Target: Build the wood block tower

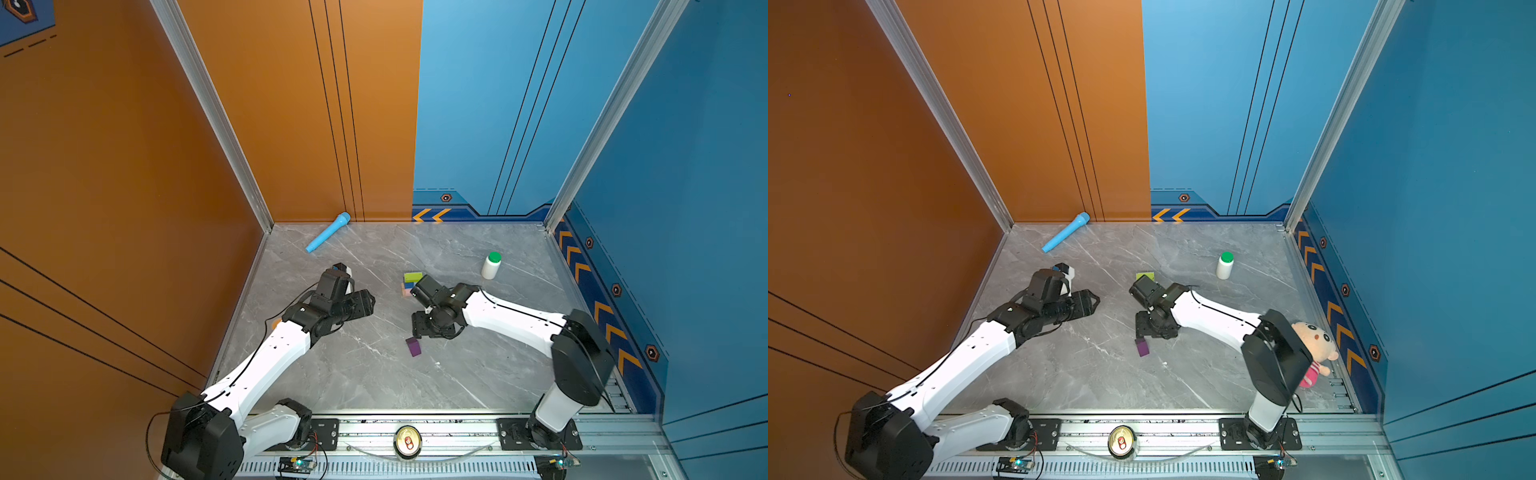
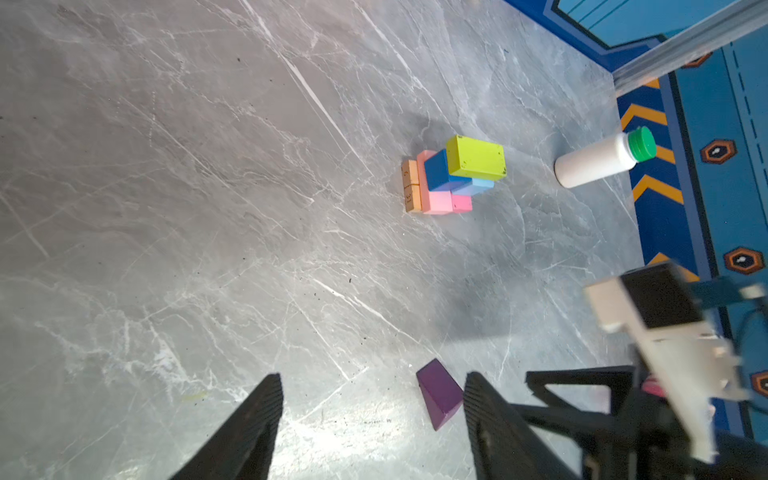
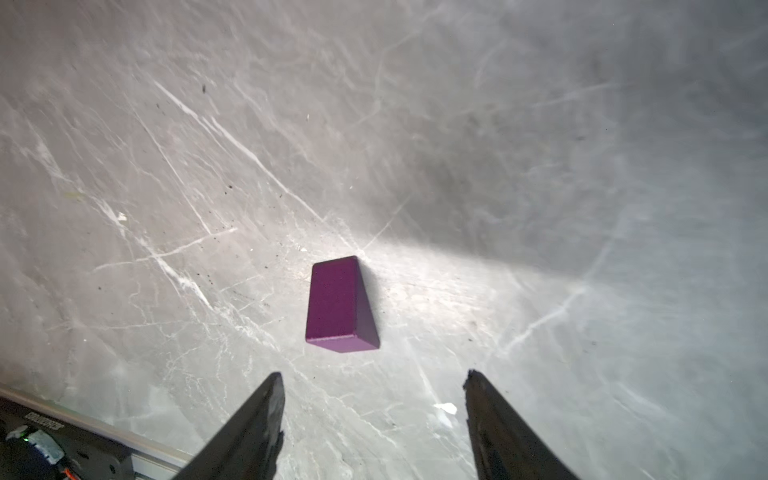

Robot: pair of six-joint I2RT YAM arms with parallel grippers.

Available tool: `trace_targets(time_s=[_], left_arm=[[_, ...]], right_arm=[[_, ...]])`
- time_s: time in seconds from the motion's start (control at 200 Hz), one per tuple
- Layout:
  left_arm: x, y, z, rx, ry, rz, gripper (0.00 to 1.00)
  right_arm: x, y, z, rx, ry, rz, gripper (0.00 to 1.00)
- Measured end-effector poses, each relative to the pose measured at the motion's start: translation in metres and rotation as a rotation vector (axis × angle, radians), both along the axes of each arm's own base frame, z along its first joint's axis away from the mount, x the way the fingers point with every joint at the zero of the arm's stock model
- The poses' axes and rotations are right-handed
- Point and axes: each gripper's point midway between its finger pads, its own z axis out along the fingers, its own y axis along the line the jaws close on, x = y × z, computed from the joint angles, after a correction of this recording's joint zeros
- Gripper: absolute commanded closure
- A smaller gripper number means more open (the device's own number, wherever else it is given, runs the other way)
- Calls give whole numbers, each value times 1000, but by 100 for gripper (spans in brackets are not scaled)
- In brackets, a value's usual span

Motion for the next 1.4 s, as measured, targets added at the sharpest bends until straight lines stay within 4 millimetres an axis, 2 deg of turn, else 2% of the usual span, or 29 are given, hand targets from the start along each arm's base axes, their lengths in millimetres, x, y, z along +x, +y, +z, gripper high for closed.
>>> trace_targets(time_s=[0.2,0.29,0.385,0.516,0.671,0.841,0.991,1.101,1.151,1.286,1.337,1.397], left_arm=[[-22,-30,-8,46,47,-125,27],[-33,-48,-15,75,75,-192,27],[-47,-65,-26,113,112,-247,27],[-62,-76,-44,176,171,-274,26],[-68,-84,-52,216,207,-241,21],[-71,-95,-60,230,236,-181,18],[-74,-105,-72,251,276,-138,18],[-69,-115,-74,248,283,-107,18],[-67,-119,-74,247,284,-98,18],[-62,-129,-77,249,290,-86,18],[-61,-131,-80,252,296,-83,18],[-60,-135,-84,258,304,-79,18]], right_arm=[[1,-51,21,15,-105,-89,32],[8,-77,31,50,-170,-152,34],[20,-102,51,110,-280,-236,38],[39,-122,91,202,-478,-303,42],[63,-140,137,249,-689,-365,48],[90,-170,163,250,-823,-483,49],[106,-190,180,292,-896,-575,39],[114,-202,182,345,-936,-641,35],[115,-208,173,369,-934,-674,29],[108,-219,138,391,-884,-731,29],[105,-221,133,395,-878,-740,28],[102,-223,138,405,-892,-745,28]])
